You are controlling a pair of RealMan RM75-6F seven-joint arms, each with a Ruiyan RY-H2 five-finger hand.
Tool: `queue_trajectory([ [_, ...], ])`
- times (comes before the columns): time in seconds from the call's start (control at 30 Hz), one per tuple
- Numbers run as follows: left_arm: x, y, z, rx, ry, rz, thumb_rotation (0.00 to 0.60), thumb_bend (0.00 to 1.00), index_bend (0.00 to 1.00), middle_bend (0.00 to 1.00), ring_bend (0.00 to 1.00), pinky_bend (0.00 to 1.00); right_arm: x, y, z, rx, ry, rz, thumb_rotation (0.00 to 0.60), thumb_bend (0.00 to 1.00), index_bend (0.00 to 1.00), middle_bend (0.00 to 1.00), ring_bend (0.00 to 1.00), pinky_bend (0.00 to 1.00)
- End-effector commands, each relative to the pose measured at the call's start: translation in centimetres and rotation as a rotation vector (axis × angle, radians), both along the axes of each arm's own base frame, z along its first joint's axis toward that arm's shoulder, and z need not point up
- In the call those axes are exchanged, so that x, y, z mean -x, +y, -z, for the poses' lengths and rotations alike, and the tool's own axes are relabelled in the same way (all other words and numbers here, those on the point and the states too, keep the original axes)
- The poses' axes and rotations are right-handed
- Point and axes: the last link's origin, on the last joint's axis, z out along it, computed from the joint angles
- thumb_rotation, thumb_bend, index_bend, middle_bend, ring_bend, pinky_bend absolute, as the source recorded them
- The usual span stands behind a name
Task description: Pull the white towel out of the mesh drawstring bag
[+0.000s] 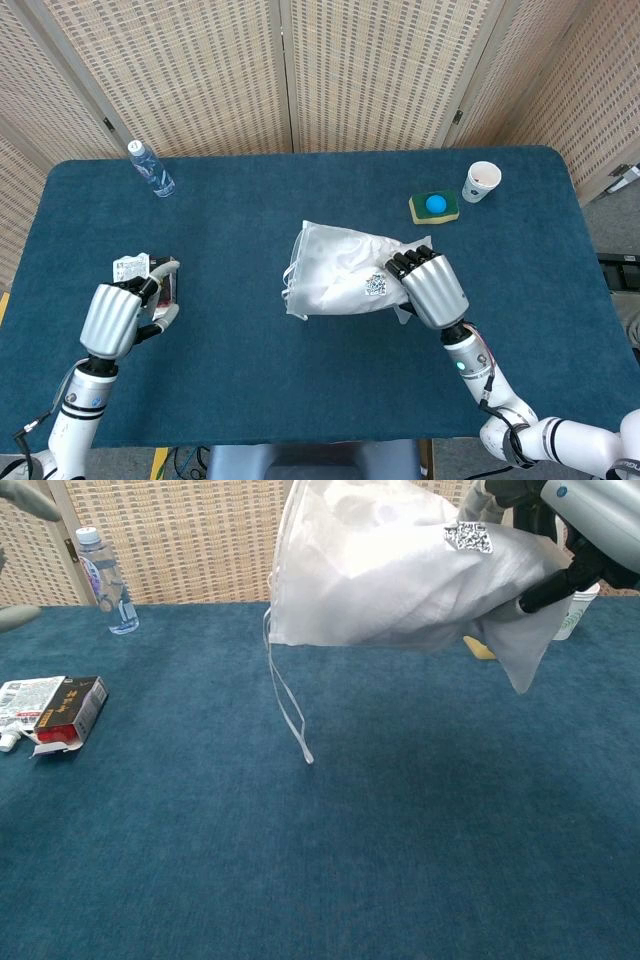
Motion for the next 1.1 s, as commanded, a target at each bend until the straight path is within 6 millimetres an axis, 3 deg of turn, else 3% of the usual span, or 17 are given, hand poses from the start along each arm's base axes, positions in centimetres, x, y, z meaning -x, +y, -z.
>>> queue_trajectory([
  [0.03,-1.7,0.5,0.1,0.007,-0.029,0.032,0.600,0.17,0.26,0.88,0.75,0.95,-0.5,0.1,0.2,-0.001,-0.023,-0.017,0.600,0.48,0.63,0.74,0.67,0.66],
  [0.13,-3.0,0.8,0.1,0.006,-0.040,0.058,0.600,0.13,0.28,0.97,0.81,0.99,-1.2,0.2,0.4,-0.001,-0.048,-0.042,0.600,0.47,0.63,0.74,0.67,0.66],
  [0.37,-5.5,1.7,-0.7,-0.021,-0.046,0.095,0.600,0.12,0.35,1.00,0.94,1.00,-2.4,0.4,1.0,0.009,-0.062,-0.100,0.600,0.47,0.63,0.74,0.67,0.66],
  [0.7,-8.1,1.2,-1.2,0.028,-0.030,0.159,0.600,0.12,0.39,1.00,0.96,1.00,-3.3,0.0,1.4,0.019,-0.085,-0.114,0.600,0.48,0.63,0.74,0.67,0.67],
  [1.1,-10.0,0.9,-0.7,0.131,0.000,0.156,0.600,0.05,0.35,1.00,0.98,1.00,-4.4,-0.2,2.3,0.042,-0.114,-0.153,0.600,0.48,0.63,0.74,0.67,0.66],
])
